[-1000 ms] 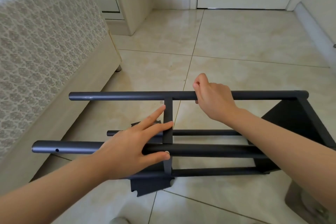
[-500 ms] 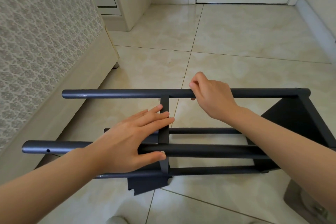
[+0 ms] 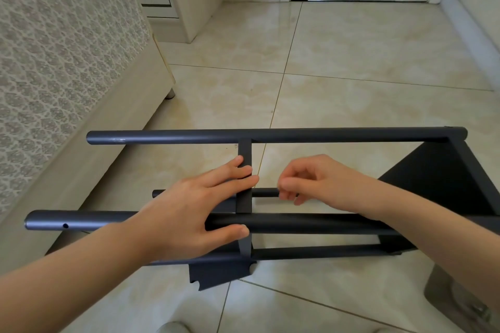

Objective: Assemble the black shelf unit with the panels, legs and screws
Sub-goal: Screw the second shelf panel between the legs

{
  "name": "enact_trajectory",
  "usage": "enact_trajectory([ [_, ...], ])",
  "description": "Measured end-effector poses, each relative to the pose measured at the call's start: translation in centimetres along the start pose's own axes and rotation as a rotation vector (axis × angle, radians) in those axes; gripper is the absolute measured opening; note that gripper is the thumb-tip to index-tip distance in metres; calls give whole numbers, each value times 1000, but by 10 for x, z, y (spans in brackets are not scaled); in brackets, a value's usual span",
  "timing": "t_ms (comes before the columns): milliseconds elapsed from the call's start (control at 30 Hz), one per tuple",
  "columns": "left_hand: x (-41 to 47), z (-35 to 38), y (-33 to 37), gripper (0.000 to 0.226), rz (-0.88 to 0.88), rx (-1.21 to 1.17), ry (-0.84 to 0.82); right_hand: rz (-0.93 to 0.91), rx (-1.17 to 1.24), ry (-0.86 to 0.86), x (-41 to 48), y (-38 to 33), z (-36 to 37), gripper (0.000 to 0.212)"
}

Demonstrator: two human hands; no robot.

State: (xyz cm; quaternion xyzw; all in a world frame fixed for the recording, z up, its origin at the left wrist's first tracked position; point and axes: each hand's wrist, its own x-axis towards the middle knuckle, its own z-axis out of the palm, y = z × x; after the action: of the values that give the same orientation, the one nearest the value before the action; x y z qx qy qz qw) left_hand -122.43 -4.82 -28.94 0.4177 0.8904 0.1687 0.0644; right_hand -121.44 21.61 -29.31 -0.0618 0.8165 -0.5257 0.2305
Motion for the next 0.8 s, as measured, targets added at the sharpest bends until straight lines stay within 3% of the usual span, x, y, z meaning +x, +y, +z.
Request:
enact_trajectory([
  [200,0,0,0,70,10,20,23,271,226,-361,33,-10,-1,13],
  [333,0,0,0,70,18,59,37,380,245,-514,49,-12,15,10],
  [467,-1,0,1,69,28,72,47,406,372,-514,53,-3,22,10],
  [800,-1,1,2,69,53,117,59,322,309,-472,55,1,26,11],
])
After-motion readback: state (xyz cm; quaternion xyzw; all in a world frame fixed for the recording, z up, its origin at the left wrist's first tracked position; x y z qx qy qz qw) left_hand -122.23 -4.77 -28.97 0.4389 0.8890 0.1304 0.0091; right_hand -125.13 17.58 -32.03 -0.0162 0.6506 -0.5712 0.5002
